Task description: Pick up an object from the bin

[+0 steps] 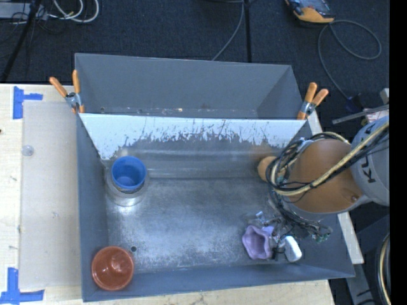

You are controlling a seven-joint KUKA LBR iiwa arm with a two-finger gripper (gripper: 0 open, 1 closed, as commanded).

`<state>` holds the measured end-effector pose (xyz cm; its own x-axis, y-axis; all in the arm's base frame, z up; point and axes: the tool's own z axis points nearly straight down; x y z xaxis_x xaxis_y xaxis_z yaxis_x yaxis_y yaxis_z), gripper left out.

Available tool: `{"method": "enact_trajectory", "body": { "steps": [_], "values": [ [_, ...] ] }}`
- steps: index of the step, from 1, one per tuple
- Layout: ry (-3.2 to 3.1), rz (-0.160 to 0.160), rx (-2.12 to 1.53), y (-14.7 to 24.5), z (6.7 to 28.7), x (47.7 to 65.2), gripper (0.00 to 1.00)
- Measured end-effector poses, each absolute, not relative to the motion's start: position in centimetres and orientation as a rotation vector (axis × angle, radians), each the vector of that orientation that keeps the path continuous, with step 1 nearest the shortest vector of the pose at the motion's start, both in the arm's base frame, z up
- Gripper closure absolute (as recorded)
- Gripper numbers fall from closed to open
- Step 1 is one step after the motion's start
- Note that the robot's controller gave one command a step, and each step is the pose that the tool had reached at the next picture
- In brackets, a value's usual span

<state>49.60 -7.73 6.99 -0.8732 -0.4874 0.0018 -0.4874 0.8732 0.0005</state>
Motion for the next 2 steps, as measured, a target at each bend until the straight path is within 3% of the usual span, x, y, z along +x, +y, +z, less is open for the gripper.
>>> {"method": "enact_trajectory", "body": {
  "steps": [2],
  "values": [
    [-2.964, 0.002, 1.037, -11.1, 7.7, 51.1, 1.00]
  ]
}}
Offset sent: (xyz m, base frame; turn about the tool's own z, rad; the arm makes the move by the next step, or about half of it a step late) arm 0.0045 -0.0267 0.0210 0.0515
